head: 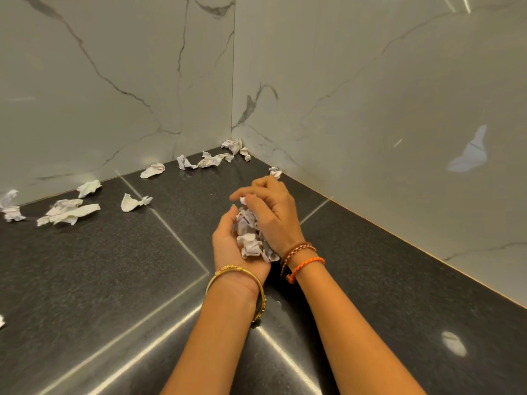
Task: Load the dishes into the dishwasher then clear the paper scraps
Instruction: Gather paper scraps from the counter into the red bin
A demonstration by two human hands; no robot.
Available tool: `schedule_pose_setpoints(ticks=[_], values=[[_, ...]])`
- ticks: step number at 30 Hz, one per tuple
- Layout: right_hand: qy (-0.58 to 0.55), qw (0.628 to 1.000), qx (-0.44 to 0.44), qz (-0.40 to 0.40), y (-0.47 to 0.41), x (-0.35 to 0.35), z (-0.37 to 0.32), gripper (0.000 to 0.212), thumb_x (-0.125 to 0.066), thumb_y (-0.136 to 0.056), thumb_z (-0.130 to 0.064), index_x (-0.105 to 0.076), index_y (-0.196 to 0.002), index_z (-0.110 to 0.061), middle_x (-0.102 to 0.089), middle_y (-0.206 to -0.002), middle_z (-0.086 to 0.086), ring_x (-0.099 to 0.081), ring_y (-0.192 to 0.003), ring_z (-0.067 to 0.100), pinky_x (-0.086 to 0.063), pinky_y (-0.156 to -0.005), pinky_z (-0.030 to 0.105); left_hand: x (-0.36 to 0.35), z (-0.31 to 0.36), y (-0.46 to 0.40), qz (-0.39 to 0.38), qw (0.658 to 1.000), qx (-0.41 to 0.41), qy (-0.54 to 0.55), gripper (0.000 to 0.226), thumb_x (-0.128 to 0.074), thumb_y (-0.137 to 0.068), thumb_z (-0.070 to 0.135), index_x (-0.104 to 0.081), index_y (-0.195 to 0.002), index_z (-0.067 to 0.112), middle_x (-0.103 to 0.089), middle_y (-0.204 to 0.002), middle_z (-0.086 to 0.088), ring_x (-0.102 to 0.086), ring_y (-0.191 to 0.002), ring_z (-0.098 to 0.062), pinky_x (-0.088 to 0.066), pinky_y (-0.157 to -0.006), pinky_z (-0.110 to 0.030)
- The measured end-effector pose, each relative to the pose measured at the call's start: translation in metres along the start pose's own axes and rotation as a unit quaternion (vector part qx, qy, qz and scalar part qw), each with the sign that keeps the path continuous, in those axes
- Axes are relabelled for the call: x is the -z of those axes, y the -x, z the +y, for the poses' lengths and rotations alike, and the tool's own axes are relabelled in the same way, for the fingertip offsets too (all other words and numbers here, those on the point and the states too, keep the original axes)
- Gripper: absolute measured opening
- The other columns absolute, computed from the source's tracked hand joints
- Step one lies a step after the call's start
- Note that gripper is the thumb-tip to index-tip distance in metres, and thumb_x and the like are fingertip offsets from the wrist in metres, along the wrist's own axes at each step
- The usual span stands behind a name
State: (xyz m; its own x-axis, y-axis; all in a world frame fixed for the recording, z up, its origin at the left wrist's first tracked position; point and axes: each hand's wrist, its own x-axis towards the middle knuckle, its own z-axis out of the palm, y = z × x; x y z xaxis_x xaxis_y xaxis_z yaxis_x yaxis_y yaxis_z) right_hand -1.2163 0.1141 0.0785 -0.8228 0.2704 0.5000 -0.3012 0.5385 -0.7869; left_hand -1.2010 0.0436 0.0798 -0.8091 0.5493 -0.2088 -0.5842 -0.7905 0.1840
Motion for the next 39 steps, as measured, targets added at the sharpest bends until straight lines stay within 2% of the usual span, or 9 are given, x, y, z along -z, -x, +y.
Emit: schedule_pose_setpoints(ticks=[6,10,13,15,18,23,32,36,39], values=[[0.170,0.979,-0.013,-0.115,0.002,0.004,0.001,0.054,-0.017,-0.082,-0.053,-0.058,-0.116,-0.041,-0.039,-0.109,-0.024,-0.018,-0.124,-0.001,-0.003,-0.100,0.029,-0.003,0.001,0.002,0.012,1.000,-0.016,0.000,0.036,-0.044,-0.093,0.032,-0.058,-0.117,0.010,-0.062,-0.117,-0.014,-0.056,-0.113,-0.027,-0.039,-0.103,-0.040],[0.202,0.976,0.020,-0.079,0.004,-0.001,-0.003,0.053,-0.014,-0.087,-0.049,-0.041,-0.133,-0.044,-0.042,-0.130,-0.012,-0.008,-0.134,0.005,0.003,-0.105,0.038,-0.004,0.001,-0.003,0.022,0.998,-0.054,-0.024,0.026,-0.040,-0.096,0.033,-0.059,-0.098,0.015,-0.064,-0.092,-0.008,-0.061,-0.089,-0.021,-0.047,-0.085,-0.034],[-0.026,0.996,-0.057,0.067,0.000,-0.001,-0.012,0.059,-0.012,-0.082,-0.057,-0.051,-0.124,-0.042,-0.051,-0.115,-0.009,-0.032,-0.124,0.013,-0.021,-0.093,0.027,-0.003,0.007,-0.005,0.061,0.995,-0.078,-0.020,0.020,-0.042,-0.095,0.032,-0.056,-0.089,0.019,-0.059,-0.083,-0.005,-0.057,-0.075,-0.018,-0.050,-0.065,-0.027],[-0.236,0.950,-0.148,0.144,-0.006,0.002,-0.010,0.048,-0.018,-0.086,-0.054,-0.061,-0.102,-0.041,-0.056,-0.101,-0.009,-0.045,-0.108,0.009,-0.030,-0.079,0.021,-0.002,0.011,-0.003,0.062,0.996,-0.064,-0.003,0.020,-0.042,-0.093,0.032,-0.056,-0.086,0.020,-0.058,-0.080,-0.005,-0.056,-0.074,-0.020,-0.049,-0.054,-0.020],[-0.284,0.913,-0.231,0.182,-0.009,0.009,-0.003,0.036,-0.028,-0.098,-0.039,-0.063,-0.090,-0.034,-0.055,-0.085,-0.010,-0.047,-0.085,0.005,-0.033,-0.071,0.026,-0.001,0.017,-0.002,0.058,0.996,-0.053,0.038,0.020,-0.044,-0.092,0.029,-0.058,-0.082,0.018,-0.060,-0.070,-0.004,-0.053,-0.072,-0.019,-0.047,-0.049,-0.018],[-0.108,0.954,-0.241,0.138,-0.012,0.007,0.017,0.018,-0.052,-0.092,-0.023,-0.061,-0.107,-0.021,-0.058,-0.103,0.000,-0.050,-0.084,0.005,-0.042,-0.071,0.018,-0.002,0.023,-0.005,0.063,0.996,-0.056,0.030,0.017,-0.043,-0.091,0.019,-0.058,-0.084,0.019,-0.059,-0.069,-0.001,-0.052,-0.060,-0.014,-0.041,-0.044,-0.013],[0.265,0.945,-0.181,-0.061,-0.065,0.009,0.056,0.056,-0.055,-0.089,-0.021,-0.033,-0.141,-0.023,-0.021,-0.151,0.009,-0.021,-0.137,0.031,-0.022,-0.110,0.036,0.004,0.092,-0.039,0.039,0.997,-0.067,0.027,0.024,-0.041,-0.091,0.018,-0.060,-0.076,0.014,-0.059,-0.075,-0.005,-0.057,-0.059,-0.017,-0.045,-0.045,-0.012],[0.345,0.919,-0.187,-0.026,-0.107,-0.018,0.070,0.032,-0.048,-0.091,-0.005,-0.058,-0.121,-0.007,-0.056,-0.127,0.016,-0.048,-0.119,0.032,-0.038,-0.098,0.032,0.008,0.102,-0.053,0.028,0.997,-0.064,0.028,0.028,-0.047,-0.089,0.019,-0.065,-0.071,0.006,-0.066,-0.071,-0.012,-0.059,-0.076,-0.023,-0.053,-0.049,-0.021],[0.208,0.969,-0.135,0.000,-0.102,-0.035,0.066,0.021,-0.057,-0.086,0.000,-0.072,-0.099,-0.007,-0.070,-0.094,0.006,-0.064,-0.087,0.013,-0.045,-0.081,0.013,0.009,0.103,-0.061,0.021,0.998,-0.058,0.008,0.024,-0.048,-0.088,0.022,-0.063,-0.081,0.005,-0.065,-0.077,-0.011,-0.059,-0.077,-0.024,-0.054,-0.053,-0.025]])
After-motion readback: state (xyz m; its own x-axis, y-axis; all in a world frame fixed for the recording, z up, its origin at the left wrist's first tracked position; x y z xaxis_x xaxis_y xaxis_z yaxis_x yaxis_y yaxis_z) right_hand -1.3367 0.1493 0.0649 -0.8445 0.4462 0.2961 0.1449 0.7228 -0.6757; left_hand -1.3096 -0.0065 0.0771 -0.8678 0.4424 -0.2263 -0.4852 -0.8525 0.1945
